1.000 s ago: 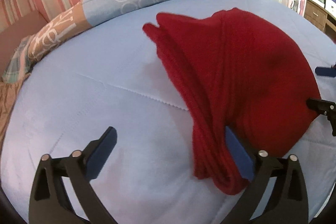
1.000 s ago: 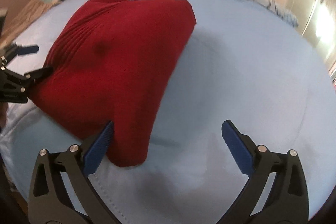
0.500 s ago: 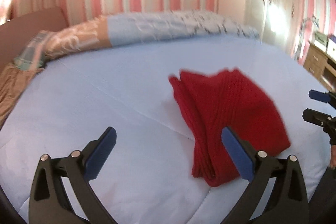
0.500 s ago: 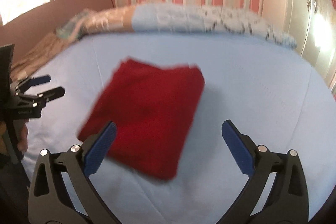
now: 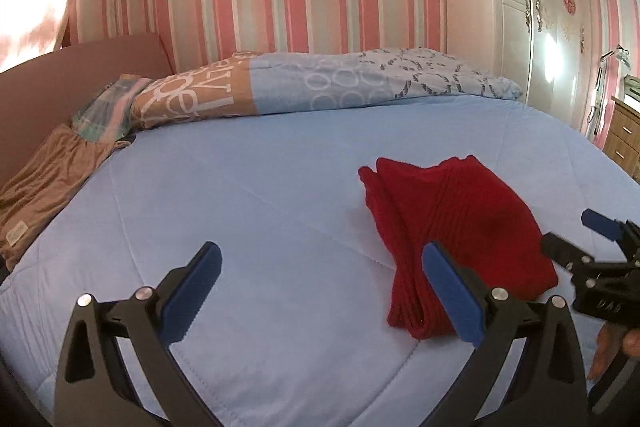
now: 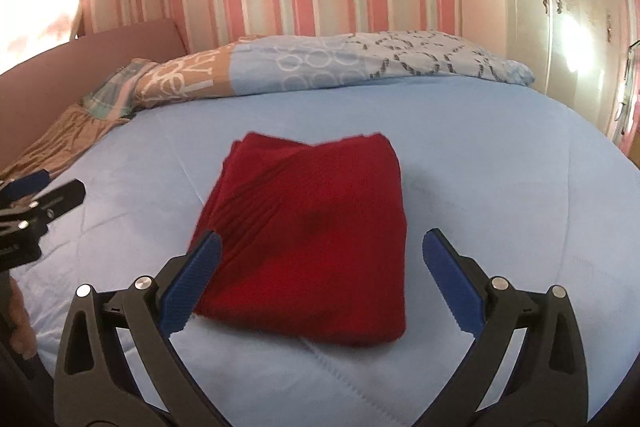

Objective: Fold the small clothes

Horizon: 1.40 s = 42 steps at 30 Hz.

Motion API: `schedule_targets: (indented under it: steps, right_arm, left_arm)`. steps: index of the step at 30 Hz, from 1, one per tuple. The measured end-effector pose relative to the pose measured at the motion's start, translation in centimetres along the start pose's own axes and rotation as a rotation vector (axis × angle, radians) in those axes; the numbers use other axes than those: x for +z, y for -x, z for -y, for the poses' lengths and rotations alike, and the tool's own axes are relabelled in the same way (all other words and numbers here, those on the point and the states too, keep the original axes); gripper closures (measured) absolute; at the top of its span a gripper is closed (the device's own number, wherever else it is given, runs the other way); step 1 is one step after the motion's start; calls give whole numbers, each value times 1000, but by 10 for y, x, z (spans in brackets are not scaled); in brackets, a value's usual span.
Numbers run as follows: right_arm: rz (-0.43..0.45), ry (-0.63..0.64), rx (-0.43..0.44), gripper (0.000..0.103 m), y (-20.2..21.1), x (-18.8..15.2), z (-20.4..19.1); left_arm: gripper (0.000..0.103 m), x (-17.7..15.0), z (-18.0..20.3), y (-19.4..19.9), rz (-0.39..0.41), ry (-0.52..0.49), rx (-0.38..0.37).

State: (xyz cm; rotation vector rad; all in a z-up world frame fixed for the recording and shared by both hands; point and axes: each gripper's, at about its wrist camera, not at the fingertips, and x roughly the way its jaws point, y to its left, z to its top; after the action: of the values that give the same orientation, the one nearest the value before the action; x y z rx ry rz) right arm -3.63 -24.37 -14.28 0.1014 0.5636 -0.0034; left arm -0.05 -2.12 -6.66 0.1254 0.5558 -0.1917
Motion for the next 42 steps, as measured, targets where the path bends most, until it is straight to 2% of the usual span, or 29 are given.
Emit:
schedule_targets:
  steps: [7, 11, 16, 24, 42]
  right_arm:
    - [-19, -10, -54, 3, 5, -24, -6]
    - [-4, 13, -72, 3, 17, -20, -11]
    - [31, 16, -77, 3, 30, -11, -17]
    - [84, 6, -81, 3, 45, 1, -23]
    - [102, 36, -94, 3, 51, 2, -27]
  left_arm:
    - [2, -21, -2, 9, -2, 36, 31]
    - [2, -28, -6, 18, 10, 58, 49]
    - [2, -33, -2, 23, 6, 25, 74]
    - [2, -34, 2, 35, 27, 13, 74]
    - [2, -32, 1, 40, 33, 30, 70]
